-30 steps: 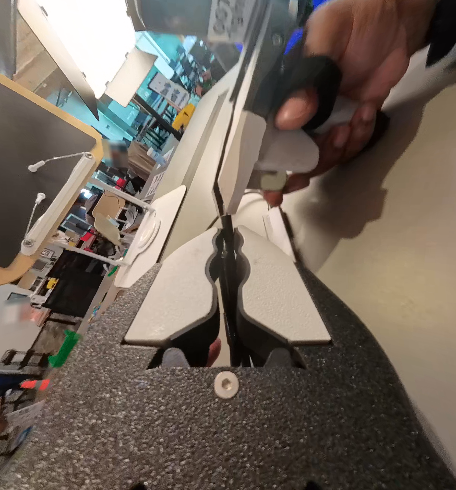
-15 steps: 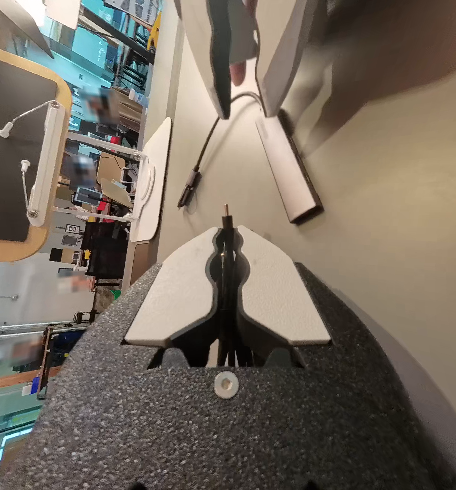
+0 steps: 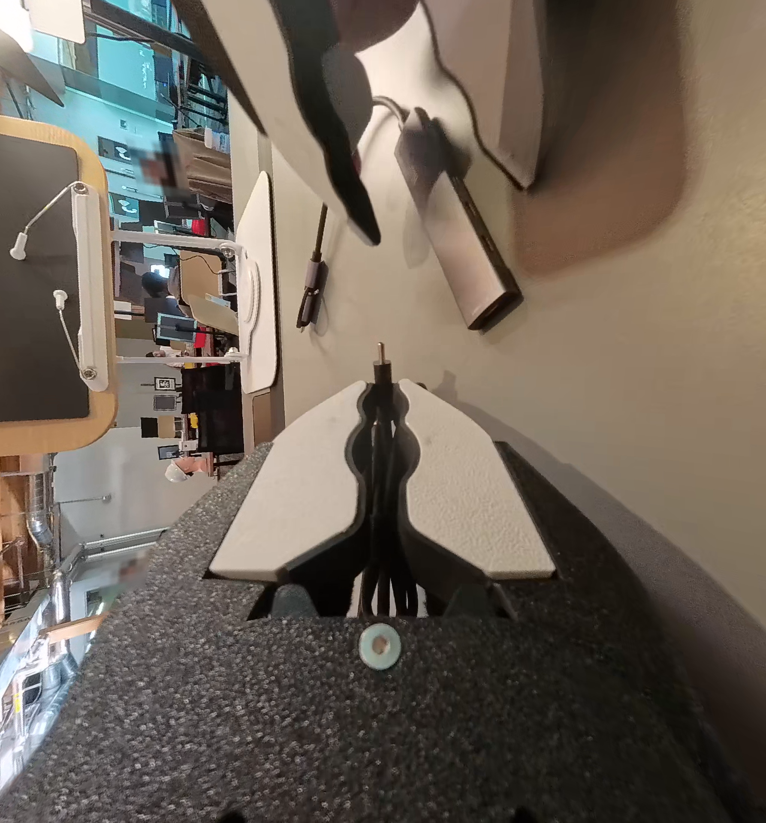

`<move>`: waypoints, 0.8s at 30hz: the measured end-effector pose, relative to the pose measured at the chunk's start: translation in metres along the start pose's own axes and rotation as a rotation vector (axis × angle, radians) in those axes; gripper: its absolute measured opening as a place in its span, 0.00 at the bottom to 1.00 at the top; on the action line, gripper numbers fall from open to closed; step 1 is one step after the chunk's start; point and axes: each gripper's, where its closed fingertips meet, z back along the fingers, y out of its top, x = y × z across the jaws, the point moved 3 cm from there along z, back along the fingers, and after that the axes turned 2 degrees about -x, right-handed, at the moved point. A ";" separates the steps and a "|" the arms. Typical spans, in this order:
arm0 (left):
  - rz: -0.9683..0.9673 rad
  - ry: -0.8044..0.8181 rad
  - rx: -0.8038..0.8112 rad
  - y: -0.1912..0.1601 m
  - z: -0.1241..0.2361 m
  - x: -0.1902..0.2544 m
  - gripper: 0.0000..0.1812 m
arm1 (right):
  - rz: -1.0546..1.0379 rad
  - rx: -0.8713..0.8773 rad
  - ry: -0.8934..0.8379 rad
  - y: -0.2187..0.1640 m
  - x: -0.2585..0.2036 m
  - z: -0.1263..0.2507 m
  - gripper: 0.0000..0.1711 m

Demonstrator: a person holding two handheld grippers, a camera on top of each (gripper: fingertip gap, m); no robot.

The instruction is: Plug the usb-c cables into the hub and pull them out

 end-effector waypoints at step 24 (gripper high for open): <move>0.013 0.044 -0.081 -0.005 -0.011 -0.005 0.04 | -0.192 -0.108 -0.130 -0.011 0.027 -0.003 0.20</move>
